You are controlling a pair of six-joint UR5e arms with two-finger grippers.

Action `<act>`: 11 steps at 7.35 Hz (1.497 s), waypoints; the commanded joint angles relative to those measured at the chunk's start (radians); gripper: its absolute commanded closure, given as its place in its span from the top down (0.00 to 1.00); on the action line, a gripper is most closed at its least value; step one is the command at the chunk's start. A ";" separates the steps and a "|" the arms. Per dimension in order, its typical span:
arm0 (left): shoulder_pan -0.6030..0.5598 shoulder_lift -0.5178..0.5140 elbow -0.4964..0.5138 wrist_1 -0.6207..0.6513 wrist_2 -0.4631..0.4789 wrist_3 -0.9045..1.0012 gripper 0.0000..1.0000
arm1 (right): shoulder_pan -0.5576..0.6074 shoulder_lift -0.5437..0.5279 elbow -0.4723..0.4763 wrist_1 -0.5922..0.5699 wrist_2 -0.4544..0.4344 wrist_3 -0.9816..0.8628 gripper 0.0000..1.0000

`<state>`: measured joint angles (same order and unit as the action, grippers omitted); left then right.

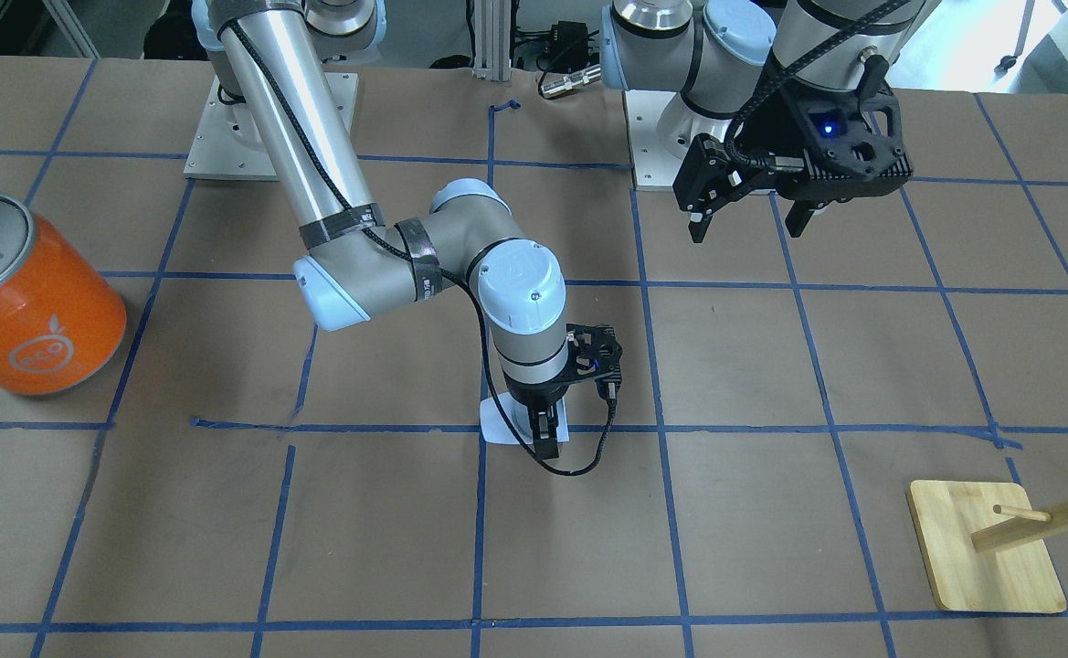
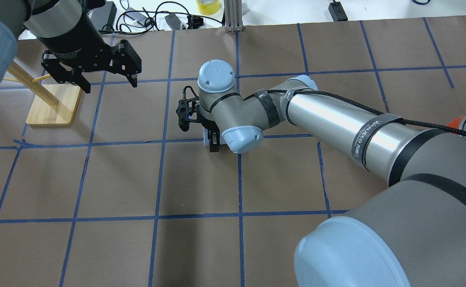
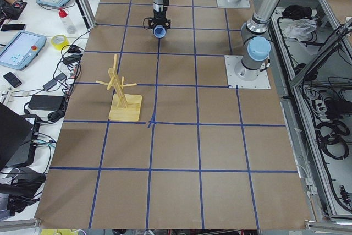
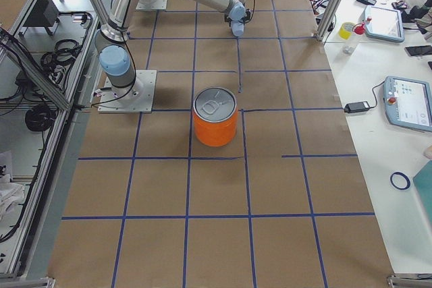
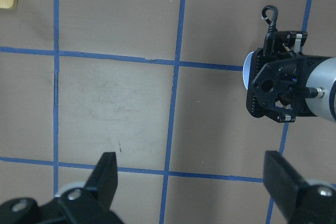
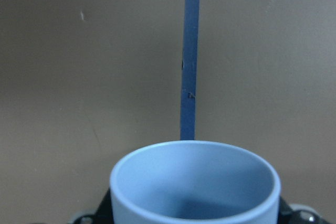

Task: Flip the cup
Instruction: 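Rotate the right wrist to tip the held cup onto its side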

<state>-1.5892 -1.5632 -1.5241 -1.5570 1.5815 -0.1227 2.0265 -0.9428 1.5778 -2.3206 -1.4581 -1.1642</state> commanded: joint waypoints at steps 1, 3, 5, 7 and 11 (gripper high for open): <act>0.000 0.000 -0.001 0.000 0.000 0.000 1.00 | 0.000 -0.001 0.001 0.000 -0.001 -0.002 0.20; 0.000 0.000 -0.001 0.000 0.000 0.000 1.00 | 0.000 0.001 0.001 0.000 0.001 0.005 0.39; 0.000 0.000 -0.001 0.000 0.000 0.000 1.00 | 0.000 0.002 0.001 0.000 0.001 0.006 0.64; 0.000 0.000 -0.001 0.000 0.000 0.000 1.00 | 0.000 0.009 0.001 0.000 0.001 -0.005 0.92; 0.003 0.002 0.001 -0.009 0.000 0.006 1.00 | 0.000 0.001 -0.001 0.001 -0.002 -0.003 0.95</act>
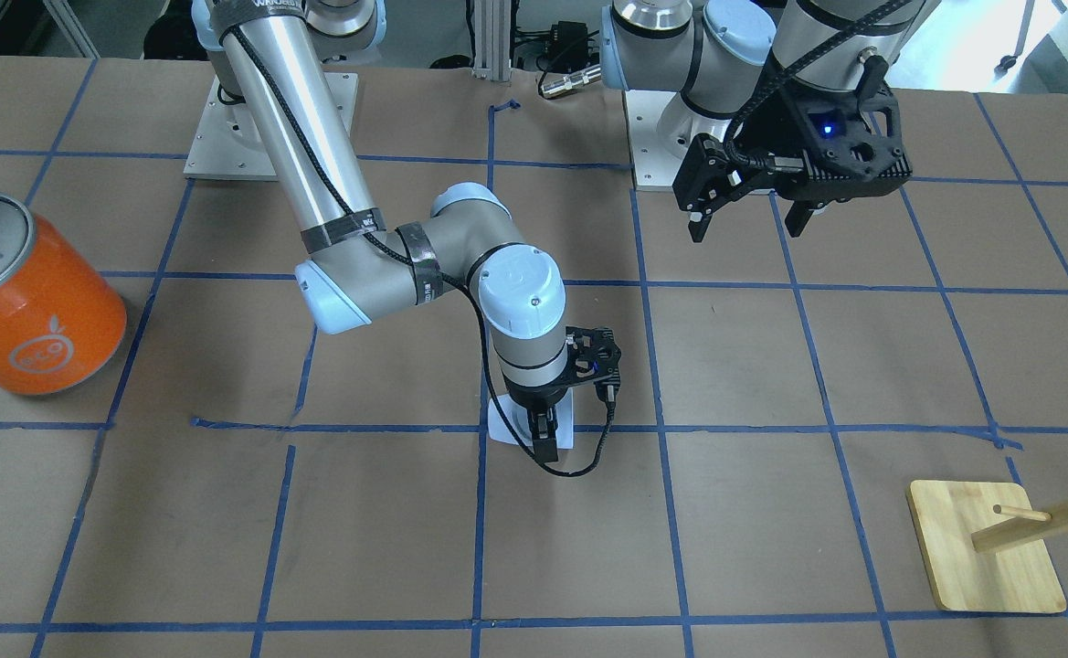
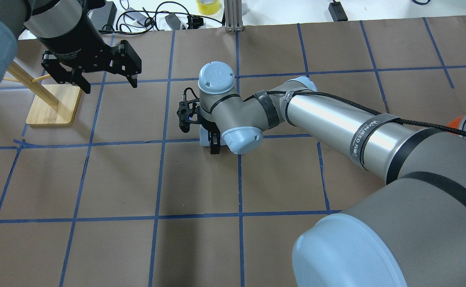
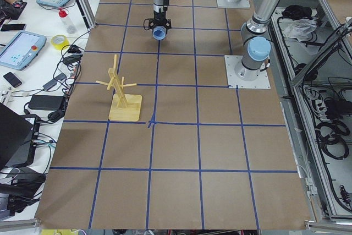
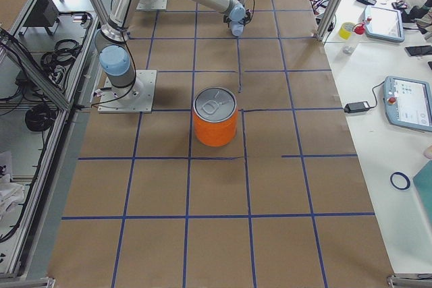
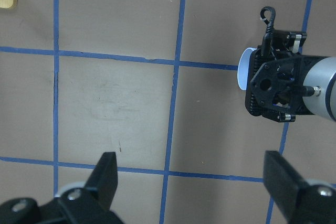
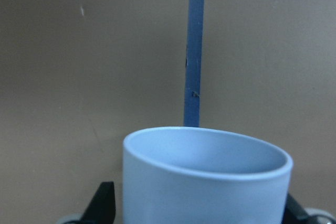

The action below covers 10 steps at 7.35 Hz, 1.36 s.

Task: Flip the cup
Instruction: 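Rotate the right wrist to tip the held cup onto its side, then release the cup lying on its side and raise the right gripper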

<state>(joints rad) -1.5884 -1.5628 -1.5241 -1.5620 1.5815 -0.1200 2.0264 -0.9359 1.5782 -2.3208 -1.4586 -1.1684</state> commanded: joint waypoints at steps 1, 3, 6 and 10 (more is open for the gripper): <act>0.002 0.001 0.002 -0.001 -0.003 0.006 1.00 | -0.008 -0.011 -0.006 0.001 0.001 0.001 0.95; 0.005 0.000 0.004 0.006 -0.021 0.010 1.00 | -0.032 -0.062 -0.004 0.020 0.009 0.006 0.95; 0.068 -0.064 -0.001 0.013 -0.156 0.043 1.00 | -0.104 -0.193 -0.009 0.234 0.017 0.003 0.93; 0.102 -0.209 -0.144 0.197 -0.387 0.151 1.00 | -0.345 -0.390 -0.014 0.505 0.130 0.015 0.93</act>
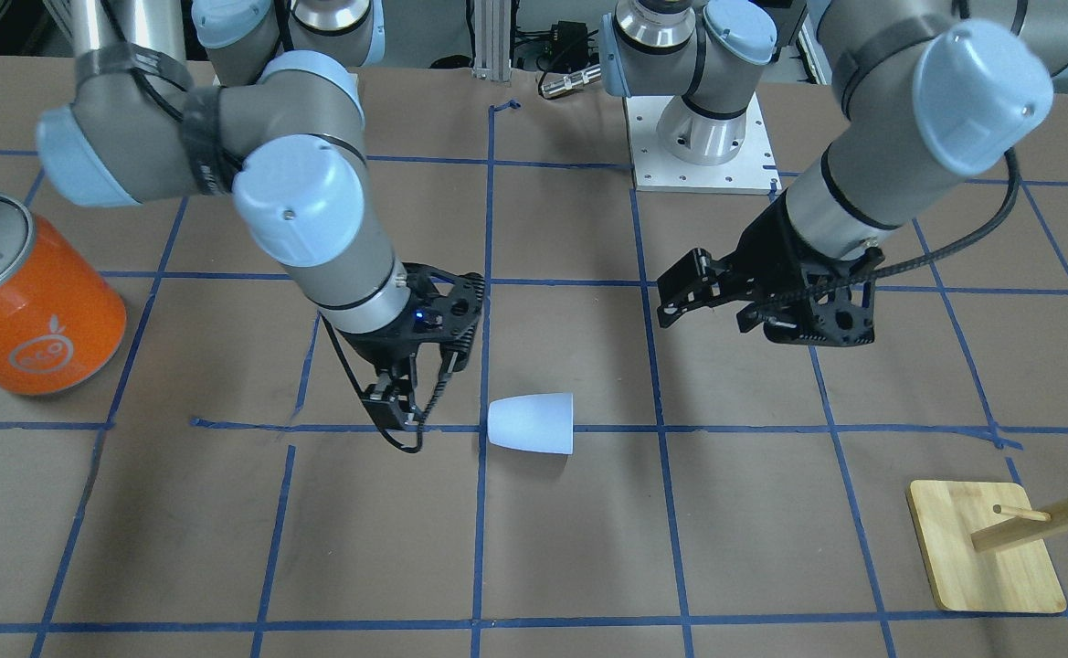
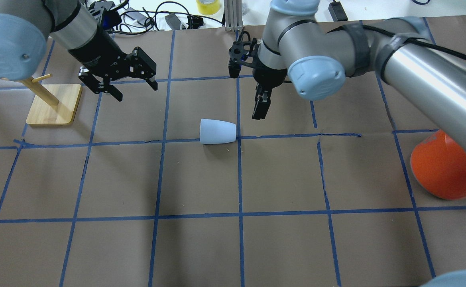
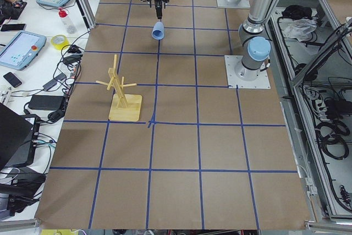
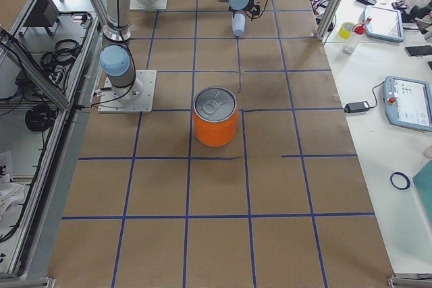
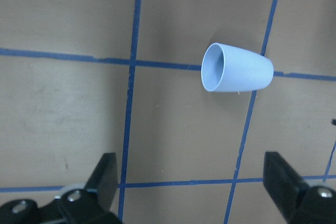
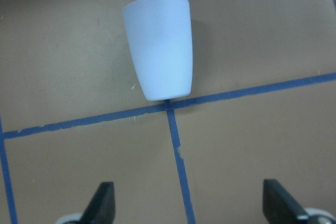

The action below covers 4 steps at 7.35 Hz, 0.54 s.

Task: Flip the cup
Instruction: 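Release the cup lying on its side and raise the right gripper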

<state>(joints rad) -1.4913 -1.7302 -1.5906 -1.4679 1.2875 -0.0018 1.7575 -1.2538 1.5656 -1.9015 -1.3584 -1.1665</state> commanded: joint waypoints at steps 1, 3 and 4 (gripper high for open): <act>0.006 -0.064 -0.132 0.173 -0.146 0.034 1.00 | -0.120 -0.125 0.002 0.190 0.033 0.052 0.94; 0.006 -0.103 -0.204 0.202 -0.256 0.133 1.00 | -0.130 -0.244 0.010 0.269 0.012 0.280 1.00; 0.006 -0.130 -0.219 0.204 -0.278 0.156 1.00 | -0.130 -0.295 0.010 0.306 -0.013 0.363 1.00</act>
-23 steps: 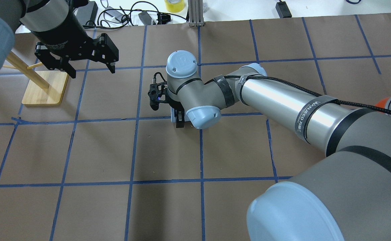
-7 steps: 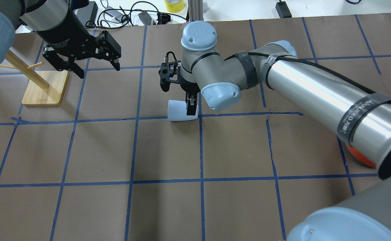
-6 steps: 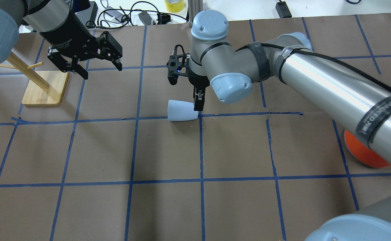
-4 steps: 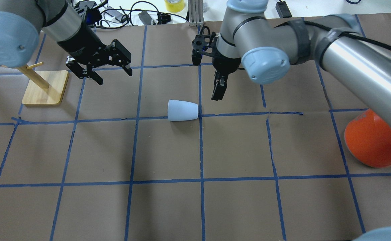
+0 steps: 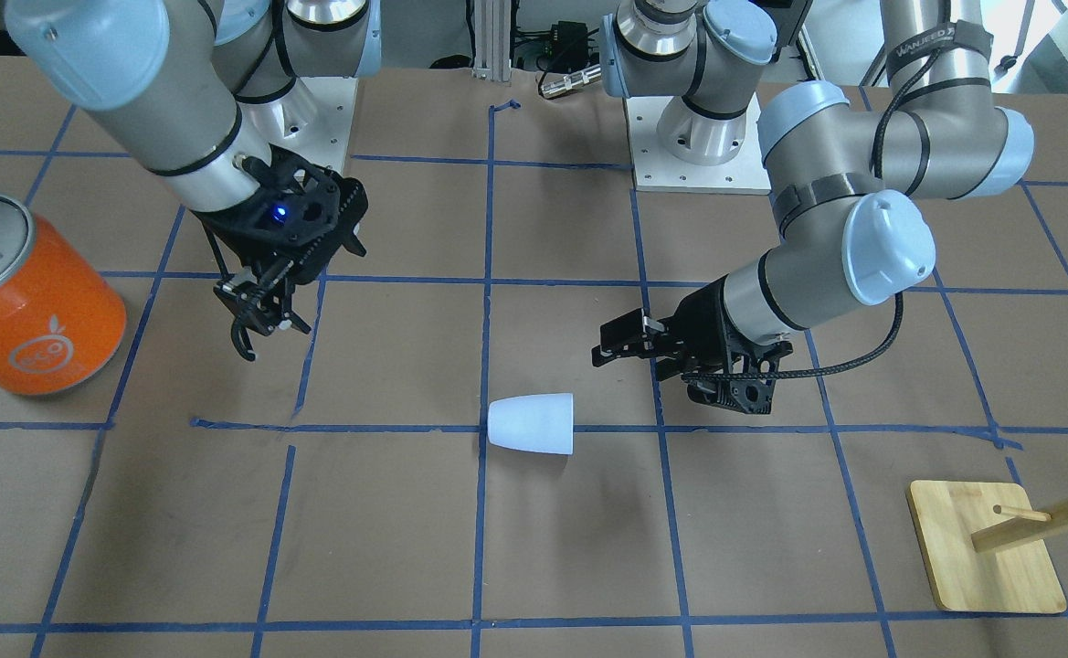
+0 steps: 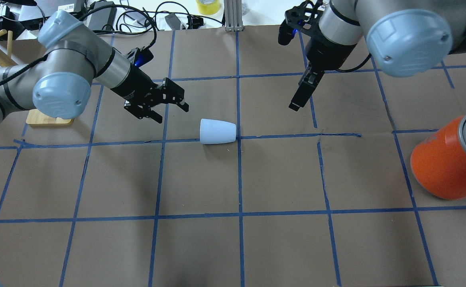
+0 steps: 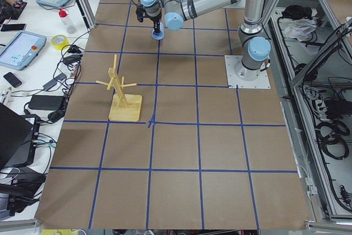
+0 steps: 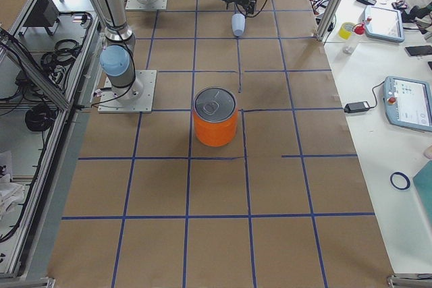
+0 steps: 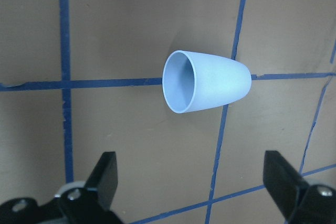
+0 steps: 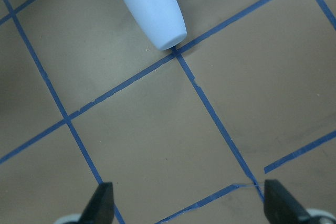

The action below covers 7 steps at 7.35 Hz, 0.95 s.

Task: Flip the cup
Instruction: 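Grasp the cup's closed bottom with the left gripper while the right arm withdraws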

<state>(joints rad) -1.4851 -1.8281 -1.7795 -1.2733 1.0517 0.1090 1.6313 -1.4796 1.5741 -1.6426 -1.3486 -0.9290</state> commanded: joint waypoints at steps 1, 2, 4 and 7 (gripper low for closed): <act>0.003 -0.072 -0.031 0.014 -0.118 0.129 1.00 | -0.004 -0.083 0.001 0.053 -0.024 0.128 1.00; 0.022 -0.120 -0.018 0.015 -0.134 0.150 1.00 | -0.005 -0.097 -0.003 0.052 -0.058 0.157 1.00; 0.023 -0.190 -0.018 0.093 -0.243 0.133 0.97 | -0.002 -0.134 0.003 0.056 -0.121 0.369 1.00; 0.017 -0.227 -0.028 0.156 -0.312 0.089 0.90 | -0.010 -0.131 0.000 0.041 -0.119 0.369 1.00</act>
<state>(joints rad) -1.4643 -2.0415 -1.8042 -1.1398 0.7677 0.2162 1.6226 -1.6110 1.5761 -1.5981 -1.4676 -0.5644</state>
